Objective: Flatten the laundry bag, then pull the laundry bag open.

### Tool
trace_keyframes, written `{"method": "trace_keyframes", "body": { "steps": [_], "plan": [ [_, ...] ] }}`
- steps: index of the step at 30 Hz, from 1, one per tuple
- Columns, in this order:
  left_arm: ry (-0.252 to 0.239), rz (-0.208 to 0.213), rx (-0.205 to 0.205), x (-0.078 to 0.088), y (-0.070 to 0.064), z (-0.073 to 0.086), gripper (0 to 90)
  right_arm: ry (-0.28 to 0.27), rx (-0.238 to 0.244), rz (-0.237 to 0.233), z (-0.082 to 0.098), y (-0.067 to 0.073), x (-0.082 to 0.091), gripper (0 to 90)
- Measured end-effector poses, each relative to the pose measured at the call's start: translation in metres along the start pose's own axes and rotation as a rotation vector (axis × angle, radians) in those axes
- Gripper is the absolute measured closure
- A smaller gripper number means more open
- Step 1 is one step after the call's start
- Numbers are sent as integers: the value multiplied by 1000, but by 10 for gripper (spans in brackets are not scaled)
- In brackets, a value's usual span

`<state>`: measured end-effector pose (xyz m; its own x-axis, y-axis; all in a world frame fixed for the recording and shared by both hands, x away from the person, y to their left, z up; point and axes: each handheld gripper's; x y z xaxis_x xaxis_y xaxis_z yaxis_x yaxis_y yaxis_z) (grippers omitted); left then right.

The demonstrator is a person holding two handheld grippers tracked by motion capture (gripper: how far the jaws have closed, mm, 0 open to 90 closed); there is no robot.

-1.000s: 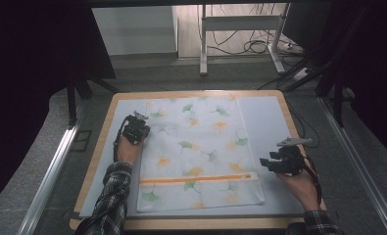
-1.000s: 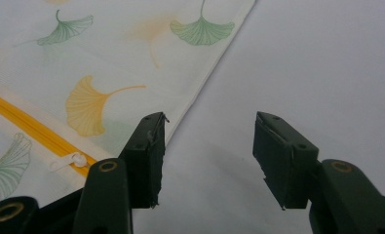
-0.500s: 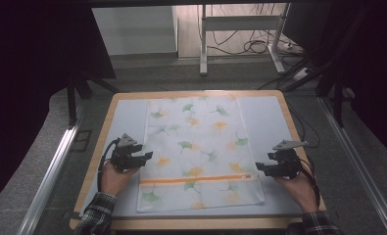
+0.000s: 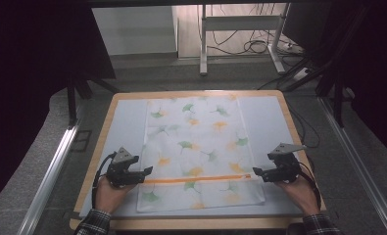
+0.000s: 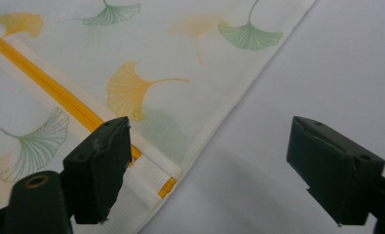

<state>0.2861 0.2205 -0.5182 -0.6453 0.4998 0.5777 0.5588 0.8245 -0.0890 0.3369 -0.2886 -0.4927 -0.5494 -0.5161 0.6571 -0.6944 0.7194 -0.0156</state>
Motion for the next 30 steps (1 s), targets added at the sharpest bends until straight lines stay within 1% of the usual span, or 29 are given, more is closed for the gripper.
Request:
{"method": "trace_keyframes", "body": {
  "steps": [2, 3, 4, 5, 6, 7, 9, 14, 16, 19, 20, 21, 22, 24, 27, 29, 30],
  "plan": [
    [2, 6, 2, -1, 0, 0, 255, 0, 13, -10, 0, 2, -1, 121],
    [4, 19, 2, -2, -1, -1, 226, 7, 30, -12, 1, 5, -1, 89],
    [4, 19, 2, -2, -1, -1, 210, 7, 30, -12, 1, 5, -1, 89],
    [4, 23, 2, -3, -2, -1, 205, 15, 48, -25, 3, 8, -2, 63],
    [7, 27, -3, -3, -2, -2, 205, 15, 48, -25, 3, 8, -2, 63],
    [11, 30, -6, -4, -3, -2, 197, 20, 58, -27, 4, 9, -2, 54],
    [20, 31, -18, -5, -5, -2, 173, 27, 78, -39, 7, 11, -3, 43],
    [31, 28, -41, -8, -10, -3, 157, 37, 119, -55, 9, 14, -3, 15],
    [32, 32, -56, -9, -11, -2, 152, 41, 134, -68, 10, 15, -5, 2],
    [30, 27, -81, -10, -13, -2, 134, 47, 164, -90, 12, 16, -8, 0],
    [28, 24, -84, -11, -13, -2, 125, 48, 172, -102, 12, 16, -8, 0],
    [29, 27, -85, -11, -13, -2, 102, 48, 179, -121, 13, 17, -10, 0],
    [25, 25, -83, -12, -13, -2, 102, 48, 179, -121, 13, 17, -10, 0],
    [15, 24, -67, -14, -13, -2, 61, 56, 186, -133, 13, 18, -11, 0],
    [-3, 22, -65, -14, -13, -2, 32, 62, 188, -146, 14, 19, -13, 0],
    [-13, 18, -62, -14, -12, -2, 27, 60, 185, -176, 15, 18, -14, 0],
    [-19, 22, -60, -14, -11, -2, 27, 60, 185, -176, 15, 18, -14, 0]
  ]
}}
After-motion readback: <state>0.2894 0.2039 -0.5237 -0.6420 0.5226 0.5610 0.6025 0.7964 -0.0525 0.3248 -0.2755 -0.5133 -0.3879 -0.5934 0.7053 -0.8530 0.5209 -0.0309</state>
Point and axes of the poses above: each handheld gripper's, and its own axes: x roughly backward along the jaws, z roughly out of its underside, y roughly to its left, and after that the axes turned 4 degrees about -y, right-handed
